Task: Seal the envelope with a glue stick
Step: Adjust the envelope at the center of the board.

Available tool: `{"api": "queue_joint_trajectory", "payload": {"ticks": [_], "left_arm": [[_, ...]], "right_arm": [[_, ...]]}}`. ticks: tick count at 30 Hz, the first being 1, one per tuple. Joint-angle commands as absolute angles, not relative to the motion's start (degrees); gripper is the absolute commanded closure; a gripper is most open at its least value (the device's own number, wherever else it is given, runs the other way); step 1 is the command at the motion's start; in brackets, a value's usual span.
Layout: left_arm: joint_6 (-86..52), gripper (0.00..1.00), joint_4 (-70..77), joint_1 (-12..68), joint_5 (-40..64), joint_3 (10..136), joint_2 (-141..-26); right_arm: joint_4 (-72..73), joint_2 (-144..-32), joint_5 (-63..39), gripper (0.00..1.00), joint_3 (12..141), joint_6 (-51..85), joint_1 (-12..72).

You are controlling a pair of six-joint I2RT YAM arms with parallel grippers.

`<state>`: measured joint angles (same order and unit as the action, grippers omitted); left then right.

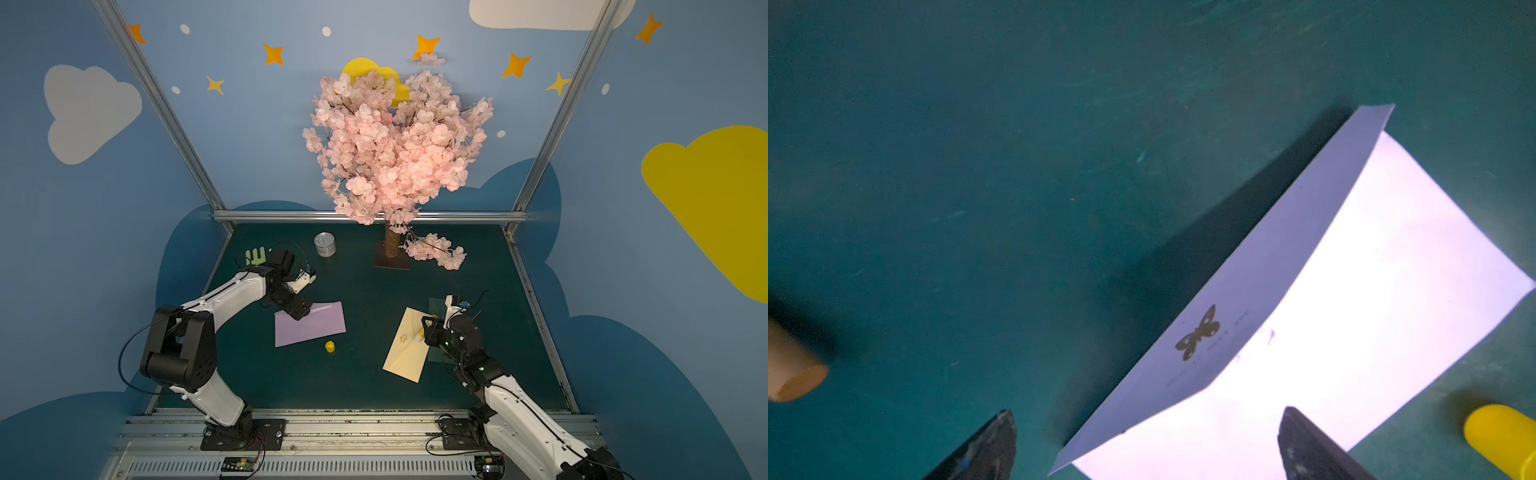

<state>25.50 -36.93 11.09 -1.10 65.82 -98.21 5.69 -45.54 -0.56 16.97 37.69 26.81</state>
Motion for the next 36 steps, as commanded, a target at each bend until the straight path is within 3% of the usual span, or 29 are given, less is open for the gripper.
{"api": "queue_joint_trajectory", "payload": {"ticks": [1,8,11,12,15,16,25,36], "left_arm": [[25.98,0.04,-38.25,10.89,2.88,67.30,-100.04],[24.94,0.17,-39.57,10.81,0.51,69.91,-104.31],[23.77,0.30,-39.55,10.79,-0.88,70.56,-104.61],[23.20,0.41,-39.56,10.81,-1.20,70.94,-104.62],[21.99,0.88,-40.99,10.77,-1.57,72.50,-105.48],[21.55,0.97,-42.19,10.81,-1.95,73.36,-106.13],[9.80,0.97,-51.05,10.62,2.83,83.75,-108.16],[-13.54,0.97,-43.82,11.55,30.53,84.57,-103.22]], "right_arm": [[6.88,-45.34,-0.88,1.00,16.92,37.74,26.32],[6.35,-44.83,-1.24,1.00,16.70,38.09,25.75],[6.13,-44.30,-1.21,1.00,16.47,38.14,25.51],[6.16,-44.30,-1.32,1.00,16.35,38.12,25.48],[6.64,-44.63,-1.54,1.00,16.17,38.39,25.40],[6.67,-44.78,-1.62,1.00,16.12,38.47,25.31],[6.44,-44.41,-2.28,1.00,16.45,38.41,25.21],[8.35,-47.30,-4.37,1.00,19.01,38.41,25.21]]}}
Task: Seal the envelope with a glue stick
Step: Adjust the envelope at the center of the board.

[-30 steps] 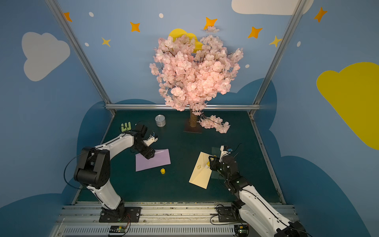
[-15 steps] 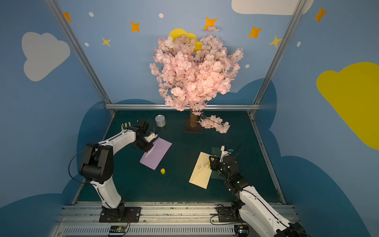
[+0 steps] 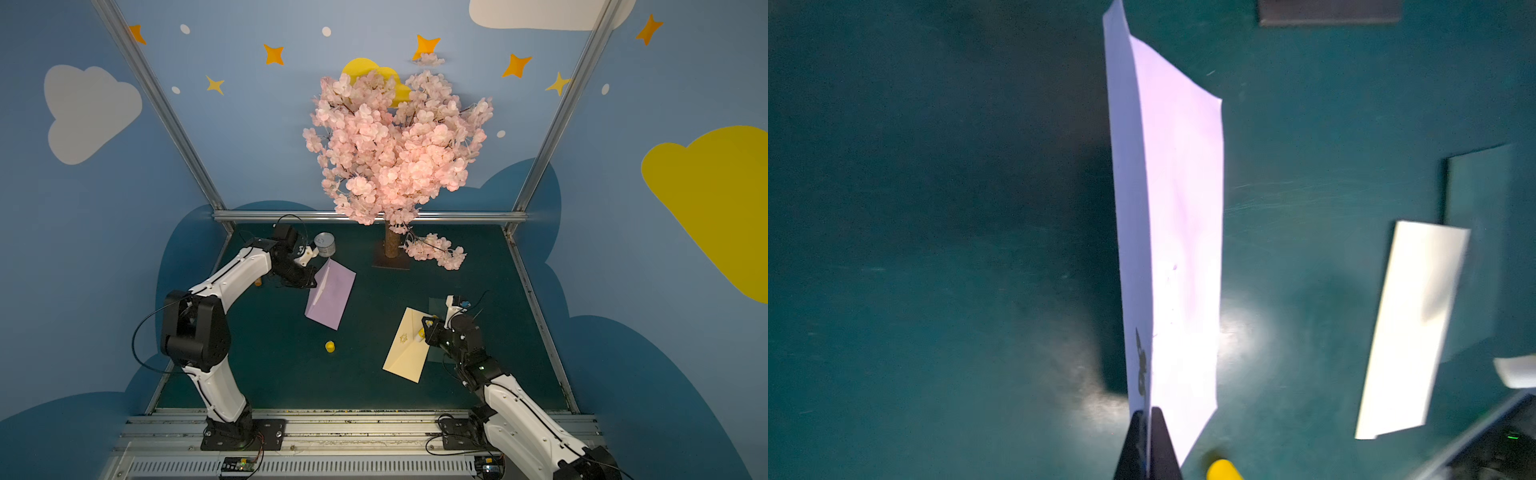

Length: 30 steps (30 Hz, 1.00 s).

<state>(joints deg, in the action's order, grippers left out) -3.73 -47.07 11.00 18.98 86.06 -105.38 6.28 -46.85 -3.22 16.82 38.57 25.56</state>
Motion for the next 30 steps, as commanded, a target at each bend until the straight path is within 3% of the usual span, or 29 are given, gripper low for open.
{"api": "queue_joint_trajectory", "payload": {"ticks": [1,13,22,30], "left_arm": [[-15.24,0.97,-41.21,12.26,32.67,83.11,-102.58],[-29.25,0.97,-17.95,20.45,39.45,62.98,-96.84],[-23.10,0.97,-25.59,23.70,27.74,61.17,-98.12],[-19.35,0.97,-30.41,25.34,16.62,61.61,-99.16]], "right_arm": [[8.55,-47.49,-4.33,1.00,19.23,38.41,25.22],[13.21,-54.40,-8.68,1.00,22.88,37.80,26.21],[38.19,-69.92,-13.54,1.00,24.33,24.16,36.93],[55.96,-92.10,-14.73,1.00,31.98,21.96,40.45]]}}
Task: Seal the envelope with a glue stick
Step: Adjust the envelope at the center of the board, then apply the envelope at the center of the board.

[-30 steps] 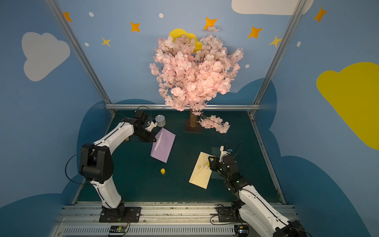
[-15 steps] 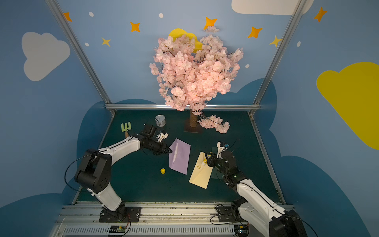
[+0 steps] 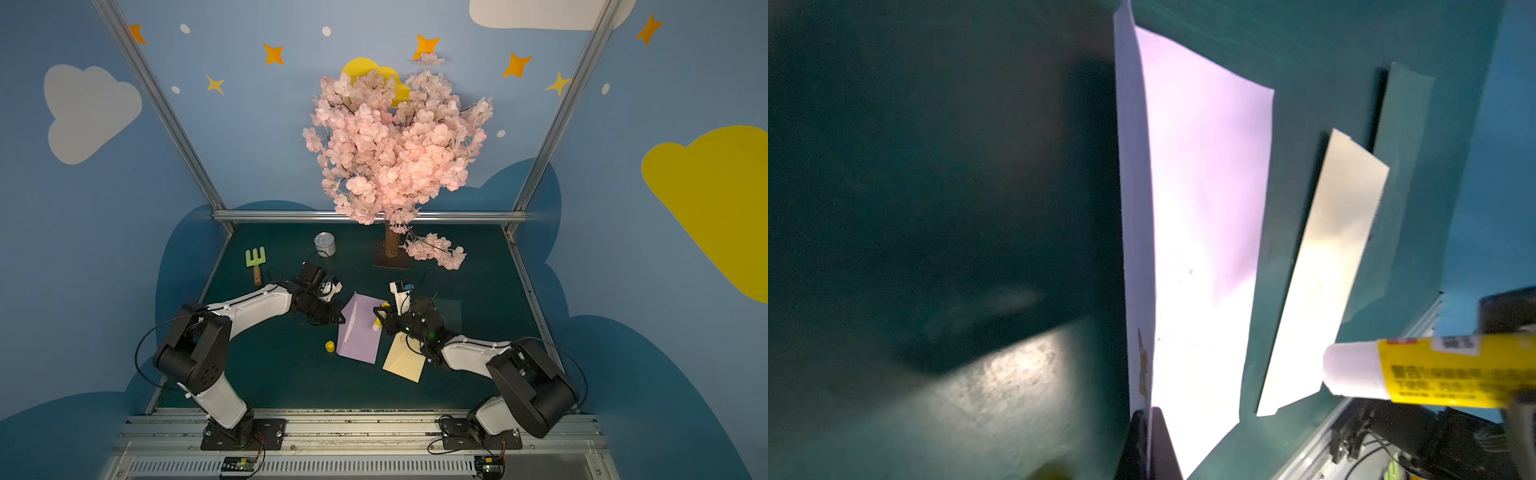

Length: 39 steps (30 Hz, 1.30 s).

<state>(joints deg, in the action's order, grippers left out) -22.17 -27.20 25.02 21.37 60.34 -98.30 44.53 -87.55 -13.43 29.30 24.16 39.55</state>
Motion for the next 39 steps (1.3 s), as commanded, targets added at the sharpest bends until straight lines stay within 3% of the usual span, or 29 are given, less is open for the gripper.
{"api": "queue_joint_trajectory", "payload": {"ticks": [1,6,16,33,39], "left_arm": [[-18.98,0.97,-30.42,25.44,16.58,61.61,-99.60],[-19.19,0.97,-29.08,26.29,15.82,60.65,-100.83],[-21.28,0.97,-25.15,26.99,18.51,59.61,-100.57],[-22.17,0.97,-24.97,27.32,16.97,58.80,-101.78],[-21.80,0.97,-24.61,27.68,17.20,58.29,-101.38]], "right_arm": [[57.59,-94.26,-14.84,1.00,32.70,22.33,40.68],[62.72,-103.77,-13.39,1.00,37.21,22.85,41.66],[61.11,-112.42,-9.67,1.00,43.18,18.91,43.14],[59.06,-107.94,-5.56,1.00,32.05,19.10,48.60],[56.02,-110.34,-1.32,1.00,35.00,19.21,47.77]]}}
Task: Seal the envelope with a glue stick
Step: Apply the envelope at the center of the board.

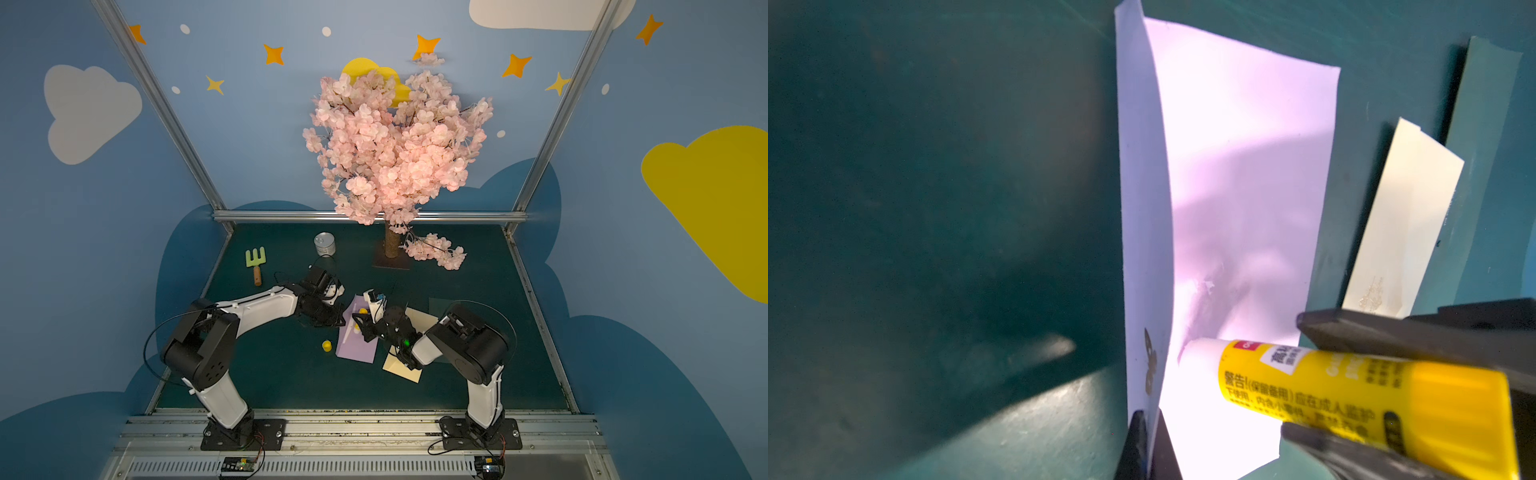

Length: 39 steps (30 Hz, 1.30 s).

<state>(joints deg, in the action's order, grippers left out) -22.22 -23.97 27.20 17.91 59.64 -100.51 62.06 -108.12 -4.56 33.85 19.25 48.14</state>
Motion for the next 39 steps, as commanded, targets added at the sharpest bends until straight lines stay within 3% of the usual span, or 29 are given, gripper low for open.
{"api": "queue_joint_trajectory", "payload": {"ticks": [1,11,19,29,39], "left_arm": [[-21.77,0.97,-24.62,27.78,17.05,58.19,-101.19],[-22.13,0.97,-24.84,28.34,15.91,57.31,-100.97],[-22.09,0.97,-25.31,28.31,15.55,57.68,-101.08],[-21.65,0.97,-26.69,28.35,14.59,58.86,-101.30],[-20.78,0.97,-27.47,28.33,13.88,58.73,-100.89]], "right_arm": [[55.10,-110.86,-0.79,1.00,36.25,19.40,47.39],[46.25,-113.06,8.98,1.00,43.77,18.57,45.31],[50.13,-112.32,1.58,1.00,41.55,13.38,47.13],[53.12,-108.75,0.20,1.00,33.85,4.24,54.73],[53.82,-108.63,12.45,1.00,32.47,0.24,57.19]]}}
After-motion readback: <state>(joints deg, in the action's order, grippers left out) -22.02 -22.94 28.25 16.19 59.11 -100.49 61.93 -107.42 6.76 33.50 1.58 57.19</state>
